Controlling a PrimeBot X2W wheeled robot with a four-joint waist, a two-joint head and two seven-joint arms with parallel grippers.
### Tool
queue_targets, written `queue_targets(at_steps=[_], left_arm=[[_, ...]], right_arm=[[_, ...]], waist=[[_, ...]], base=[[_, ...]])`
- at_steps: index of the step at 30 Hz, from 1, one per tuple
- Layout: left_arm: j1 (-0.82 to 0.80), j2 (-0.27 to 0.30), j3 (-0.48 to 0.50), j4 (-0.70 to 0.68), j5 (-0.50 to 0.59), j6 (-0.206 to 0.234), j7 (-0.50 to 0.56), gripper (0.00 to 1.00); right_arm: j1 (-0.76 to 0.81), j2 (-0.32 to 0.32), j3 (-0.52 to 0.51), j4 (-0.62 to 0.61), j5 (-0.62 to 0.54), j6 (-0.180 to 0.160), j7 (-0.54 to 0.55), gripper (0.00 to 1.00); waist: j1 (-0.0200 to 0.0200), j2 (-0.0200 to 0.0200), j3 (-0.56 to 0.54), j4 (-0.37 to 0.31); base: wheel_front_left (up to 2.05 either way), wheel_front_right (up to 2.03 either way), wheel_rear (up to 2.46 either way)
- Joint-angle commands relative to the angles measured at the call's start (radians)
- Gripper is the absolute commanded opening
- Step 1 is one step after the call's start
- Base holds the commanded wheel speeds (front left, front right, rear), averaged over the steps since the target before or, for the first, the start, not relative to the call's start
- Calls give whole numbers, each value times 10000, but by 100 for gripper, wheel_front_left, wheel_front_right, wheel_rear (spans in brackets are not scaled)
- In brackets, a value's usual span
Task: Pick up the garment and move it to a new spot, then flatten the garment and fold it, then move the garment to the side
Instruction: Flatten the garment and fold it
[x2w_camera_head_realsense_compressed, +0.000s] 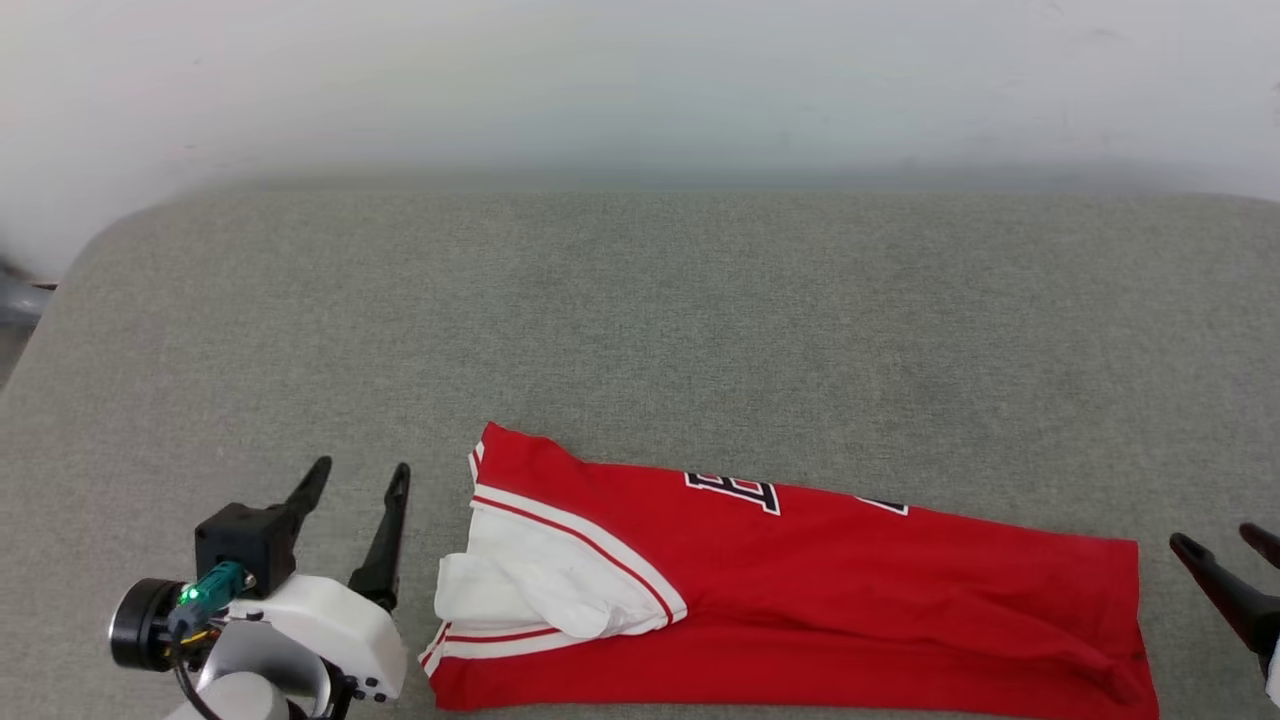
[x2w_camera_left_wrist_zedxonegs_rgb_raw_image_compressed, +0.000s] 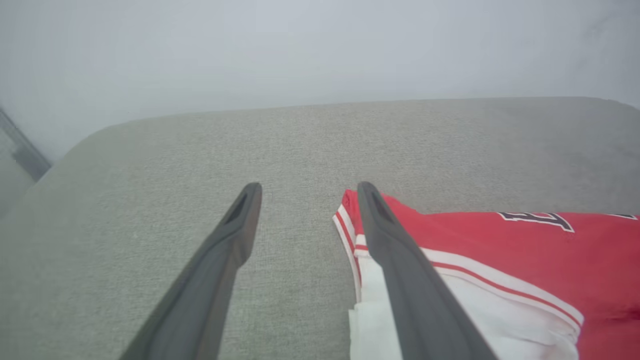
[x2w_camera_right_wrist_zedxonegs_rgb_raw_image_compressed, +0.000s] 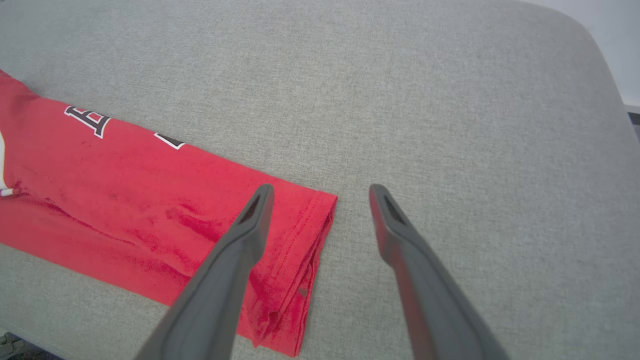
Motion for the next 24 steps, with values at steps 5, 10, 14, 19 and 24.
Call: queue_targets(at_steps=[5, 10, 14, 19, 24], left_arm=[[955, -577, 1518, -371, 1585, 174, -42, 100], [1701, -1422, 2996, -778, 3168, 269, -43, 100], [2229, -2107, 3887, -1041, 4210, 7, -44, 100], [2735, -2956, 4816, -1069, 5070, -500, -35, 100], [2970, -3644, 5434, -1076, 6041, -951, -35, 100]], right_arm=[[96, -147, -146, 510, 603, -9, 1000, 100], [-75, -40, -49, 1139, 950, -9, 1580, 100], [-139, 169, 25, 1510, 1244, -9, 1754, 100], [-129, 464, 221, 1865, 1447, -9, 1781, 100], [-203, 832, 668, 1974, 1577, -8, 1598, 100]], waist=[[0, 0, 118, 253], [0, 0, 327, 531], [0, 0, 496, 755], [0, 0, 651, 953], [0, 0, 780, 1090]], base=[[0, 0, 0], [0, 0, 0], [0, 0, 0], [0, 0, 0], [0, 0, 0]])
